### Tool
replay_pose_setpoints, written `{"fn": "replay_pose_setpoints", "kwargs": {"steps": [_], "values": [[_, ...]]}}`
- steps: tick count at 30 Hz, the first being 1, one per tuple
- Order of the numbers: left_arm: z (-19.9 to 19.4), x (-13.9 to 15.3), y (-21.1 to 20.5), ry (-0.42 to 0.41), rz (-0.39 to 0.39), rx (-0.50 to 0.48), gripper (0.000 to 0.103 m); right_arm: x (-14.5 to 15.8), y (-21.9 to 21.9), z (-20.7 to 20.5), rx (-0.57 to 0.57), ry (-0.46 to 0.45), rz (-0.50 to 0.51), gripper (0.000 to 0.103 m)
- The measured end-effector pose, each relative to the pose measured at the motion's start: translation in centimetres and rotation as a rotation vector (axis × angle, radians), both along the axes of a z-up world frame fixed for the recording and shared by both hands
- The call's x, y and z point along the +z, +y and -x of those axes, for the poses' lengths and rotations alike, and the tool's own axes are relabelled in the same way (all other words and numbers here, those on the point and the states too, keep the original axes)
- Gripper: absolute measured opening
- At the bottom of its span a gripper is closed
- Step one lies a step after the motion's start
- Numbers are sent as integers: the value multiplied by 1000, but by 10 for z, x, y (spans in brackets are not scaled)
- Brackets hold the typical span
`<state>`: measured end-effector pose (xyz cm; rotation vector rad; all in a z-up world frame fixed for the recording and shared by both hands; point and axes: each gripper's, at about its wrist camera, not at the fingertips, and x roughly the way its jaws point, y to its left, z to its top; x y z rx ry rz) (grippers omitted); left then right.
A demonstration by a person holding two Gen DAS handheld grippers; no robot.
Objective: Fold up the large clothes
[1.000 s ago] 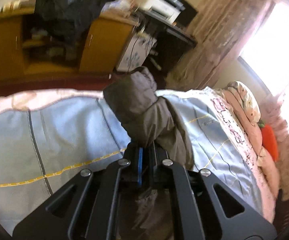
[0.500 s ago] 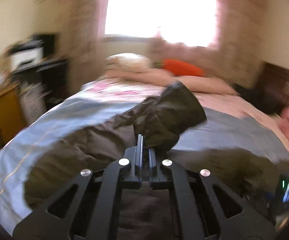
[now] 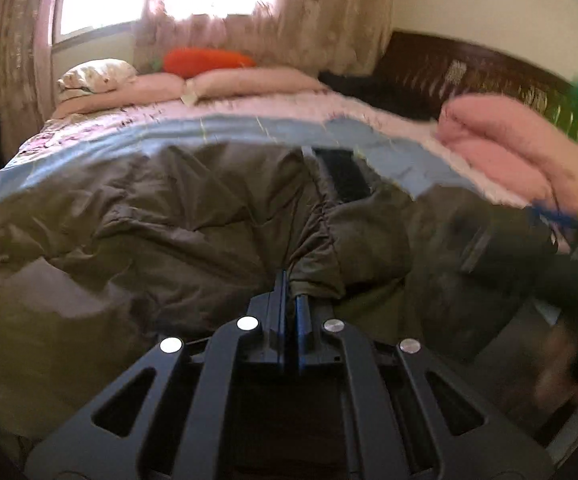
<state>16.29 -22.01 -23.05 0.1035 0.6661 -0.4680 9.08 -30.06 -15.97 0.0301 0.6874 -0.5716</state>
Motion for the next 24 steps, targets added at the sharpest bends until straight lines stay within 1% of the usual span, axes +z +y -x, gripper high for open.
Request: {"fn": "replay_pose_setpoints", "kwargs": {"steps": [1, 2, 3, 4, 5, 6, 8, 9, 10, 11, 12, 13, 14, 15, 16, 17, 18, 19, 20, 22, 24], "values": [[-1, -6, 1, 3, -9, -10, 4, 8, -10, 5, -6, -39, -68, 102], [-1, -10, 3, 9, -9, -23, 4, 15, -19, 11, 13, -100, -156, 102], [-2, -13, 6, 15, 2, -29, 4, 25, -28, 17, 49, -200, -279, 102], [4, -13, 11, 19, 15, -31, 4, 30, -32, 19, 80, -267, -358, 102], [4, -14, 17, 34, 51, -35, 4, 35, -31, 15, 129, -327, -446, 102], [3, -15, 20, 47, 79, -40, 5, 38, -28, 10, 167, -338, -483, 102], [-1, -20, 32, 86, 134, -44, 6, 38, -12, -12, 292, -301, -520, 102], [1, -22, 35, 96, 148, -42, 6, 32, 5, -27, 355, -248, -493, 102], [-1, -24, 40, 114, 174, -40, 7, 24, 19, -38, 380, -187, -439, 102], [-4, -25, 42, 125, 191, -39, 8, 17, 28, -47, 386, -141, -396, 102], [-4, -27, 43, 132, 199, -39, 9, 1, 38, -59, 390, -75, -360, 102], [-3, -28, 44, 134, 200, -35, 10, -19, 43, -71, 377, 4, -350, 102], [0, -29, 44, 130, 187, -28, 11, -42, 45, -82, 337, 99, -339, 102], [2, -29, 43, 122, 155, -16, 17, -61, 44, -87, 307, 151, -332, 102], [5, -28, 42, 117, 140, -22, 25, -81, 42, -90, 300, 177, -360, 102], [10, -28, 38, 111, 116, -45, 32, -100, 34, -90, 299, 167, -436, 102], [14, -28, 34, 103, 98, -77, 63, -109, 25, -90, 296, 145, -487, 102], [24, -25, 27, 88, 77, -160, 93, -112, 22, -87, 301, 128, -510, 102], [34, -21, 21, 82, 67, -250, 101, -112, 21, -86, 306, 131, -514, 102], [50, -14, 14, 67, 12, -381, 101, -113, 24, -83, 310, 132, -501, 102], [72, -1, 7, 32, -69, -569, 101, -110, 26, -80, 307, 128, -503, 102]]}}
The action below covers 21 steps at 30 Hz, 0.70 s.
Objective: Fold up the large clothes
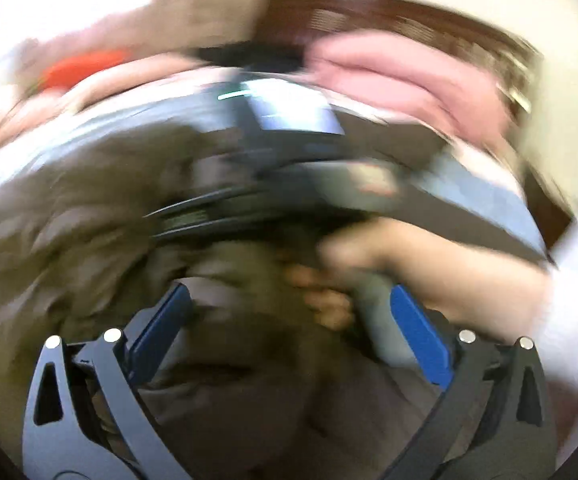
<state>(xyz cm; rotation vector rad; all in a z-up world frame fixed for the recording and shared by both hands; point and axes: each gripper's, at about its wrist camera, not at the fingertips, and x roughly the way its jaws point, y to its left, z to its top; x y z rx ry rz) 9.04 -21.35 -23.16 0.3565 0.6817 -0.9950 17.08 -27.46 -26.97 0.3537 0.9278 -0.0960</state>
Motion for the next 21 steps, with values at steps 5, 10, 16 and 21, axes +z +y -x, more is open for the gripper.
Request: {"fn": "replay_pose_setpoints", "kwargs": {"steps": [5, 10, 16, 21], "values": [[-21, 59, 61, -119, 215, 147, 101, 2, -1, -2, -5, -17, -1, 102], [-97, 55, 163, -4, 348, 851, 101, 1, -4, -6, -9, -28, 4, 102], [-137, -17, 192, -57, 55, 1007, 101, 1, 3, 0, -16, -54, 17, 102], [-149, -31, 192, -50, 70, 1011, 101, 0, 6, 1, -27, -57, 35, 102]]}}
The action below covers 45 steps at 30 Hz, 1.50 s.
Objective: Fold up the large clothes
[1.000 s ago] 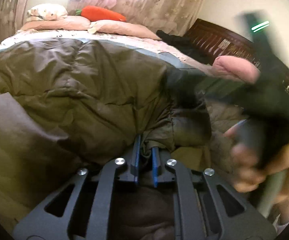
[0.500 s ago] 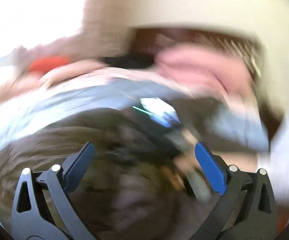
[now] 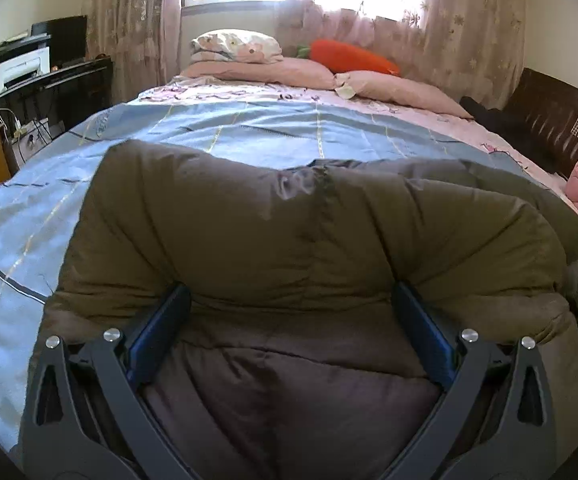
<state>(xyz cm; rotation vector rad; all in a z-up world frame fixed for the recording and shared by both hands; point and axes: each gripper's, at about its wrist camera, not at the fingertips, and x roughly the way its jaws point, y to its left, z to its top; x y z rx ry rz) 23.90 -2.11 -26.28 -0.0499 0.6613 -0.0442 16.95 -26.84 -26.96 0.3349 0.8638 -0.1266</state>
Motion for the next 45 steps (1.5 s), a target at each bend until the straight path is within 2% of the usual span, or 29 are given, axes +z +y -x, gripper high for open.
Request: {"fn": "replay_pose_setpoints", "kwargs": {"steps": [4, 13, 17, 20, 22, 23, 26, 28, 29, 30, 31, 32, 35, 38, 40, 42, 45], "values": [[-9, -2, 1, 15, 32, -7, 101, 1, 0, 0, -4, -2, 5, 102], [-3, -5, 1, 7, 47, -10, 101, 0, 1, 8, -24, -34, 2, 102], [3, -5, 2, 1, 56, -7, 101, 1, -10, 14, -16, -62, -73, 102], [3, -4, 2, 1, 56, -6, 101, 15, -24, 18, -18, -40, -157, 102], [5, -4, 4, 1, 59, -9, 101, 38, -43, 35, -17, -123, -193, 102], [5, -4, 5, 0, 58, -7, 101, 52, -55, 48, -14, -199, -197, 102], [5, -3, 7, 3, 69, -7, 101, 84, -112, 84, -162, -340, -129, 102], [5, -2, 7, 3, 74, -8, 101, 88, -163, 99, -300, -349, -143, 102], [5, -2, 7, 3, 74, -8, 101, 82, -204, 112, -419, -339, -205, 102], [4, -2, 7, 3, 77, -8, 101, 75, -231, 123, -489, -321, -274, 102], [4, -1, 8, 4, 80, -9, 101, 67, -258, 133, -529, -304, -353, 102], [4, -2, 7, 4, 79, -9, 101, 58, -289, 150, -558, -331, -438, 102], [4, -1, 7, 3, 83, -9, 101, 46, -334, 189, -693, -364, -446, 102], [4, -1, 6, 3, 87, -10, 101, 21, -374, 229, -857, -380, -551, 102], [4, 0, 6, 3, 88, -10, 101, 3, -388, 242, -923, -387, -633, 102], [4, 0, 6, 3, 89, -11, 101, -11, -400, 244, -958, -350, -669, 99], [4, 0, 6, 3, 92, -12, 101, -20, -411, 240, -973, -344, -687, 97]]}}
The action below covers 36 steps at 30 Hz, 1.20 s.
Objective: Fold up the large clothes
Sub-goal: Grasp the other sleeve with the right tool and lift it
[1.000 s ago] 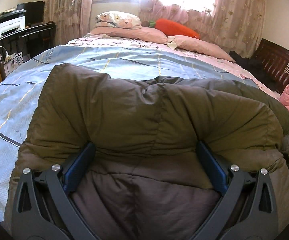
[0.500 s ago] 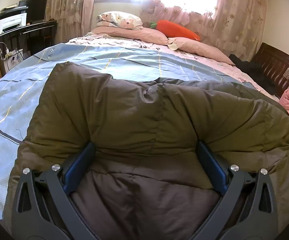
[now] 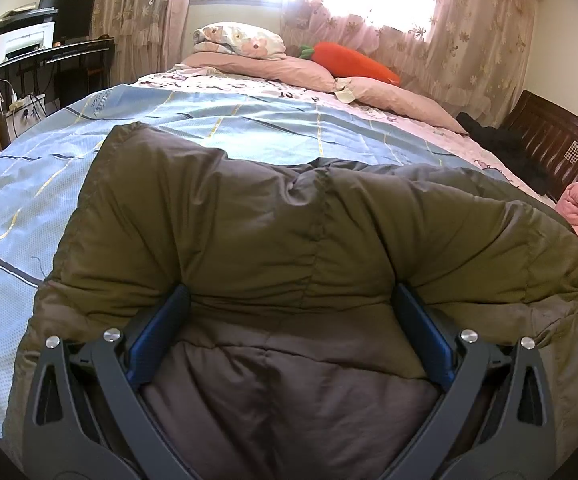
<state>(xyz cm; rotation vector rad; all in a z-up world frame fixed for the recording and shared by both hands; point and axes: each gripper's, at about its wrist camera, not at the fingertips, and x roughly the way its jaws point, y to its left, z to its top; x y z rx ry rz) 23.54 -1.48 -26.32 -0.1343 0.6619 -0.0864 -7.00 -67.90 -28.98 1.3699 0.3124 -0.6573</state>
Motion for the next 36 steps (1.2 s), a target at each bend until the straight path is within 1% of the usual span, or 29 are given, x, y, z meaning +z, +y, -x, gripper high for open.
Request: {"fn": "replay_pose_setpoints", "kwargs": {"steps": [3, 7, 8, 9, 10, 11, 12, 13, 14, 15, 17, 18, 20, 22, 23, 26, 28, 29, 33, 36], "values": [[-1, 0, -1, -1, 9, -1, 101, 6, -1, -8, 7, -21, 22, 97], [-2, 1, -3, -2, 18, -1, 101, 7, -5, -28, 32, 0, 21, 97], [-2, 1, -3, -2, 20, -1, 101, 7, -7, -37, 60, -6, 0, 90], [-3, 1, -3, -2, 22, -1, 101, 7, -8, -44, 90, -11, -23, 75], [-3, 1, -4, -2, 24, -1, 101, 7, -9, -54, 116, 8, -38, 66], [-3, 1, -4, -3, 26, -2, 101, 11, -8, -62, 121, 62, -29, 44], [-4, 0, -3, -2, 27, -1, 101, 11, -8, -66, 122, 93, -18, 23], [-4, 0, -3, -2, 27, -2, 101, 11, -6, -69, 120, 92, -16, 21], [-4, 0, -3, -1, 32, -3, 101, 10, -5, -69, 106, 66, -25, 16], [-4, 0, -3, -2, 36, -4, 101, 9, -3, -67, 93, -8, -45, 13], [-4, 0, -3, -2, 44, -5, 101, 14, 2, -66, 128, -125, -49, 11], [-4, 0, -3, -2, 46, -5, 101, 23, 7, -67, 148, -128, -16, 11], [-5, 0, -3, -3, 48, -5, 101, 56, 24, -75, 227, -104, 115, 11], [-5, 0, -3, -2, 48, -5, 101, 82, 41, -83, 284, -109, 190, 11], [-5, 0, -3, -2, 48, -5, 101, 96, 50, -87, 306, -128, 217, 11], [-6, -1, -3, -1, 56, -6, 101, 141, 86, -99, 378, -263, 260, 11], [-6, -1, -2, 0, 66, -6, 101, 163, 109, -109, 437, -302, 295, 11], [-6, -1, -2, 0, 67, -5, 101, 177, 128, -116, 486, -310, 324, 11], [-7, -1, -2, 0, 68, -6, 101, 205, 194, -139, 650, -316, 388, 11], [-7, -1, -2, 0, 68, -6, 101, 208, 253, -156, 790, -327, 376, 11]]}}
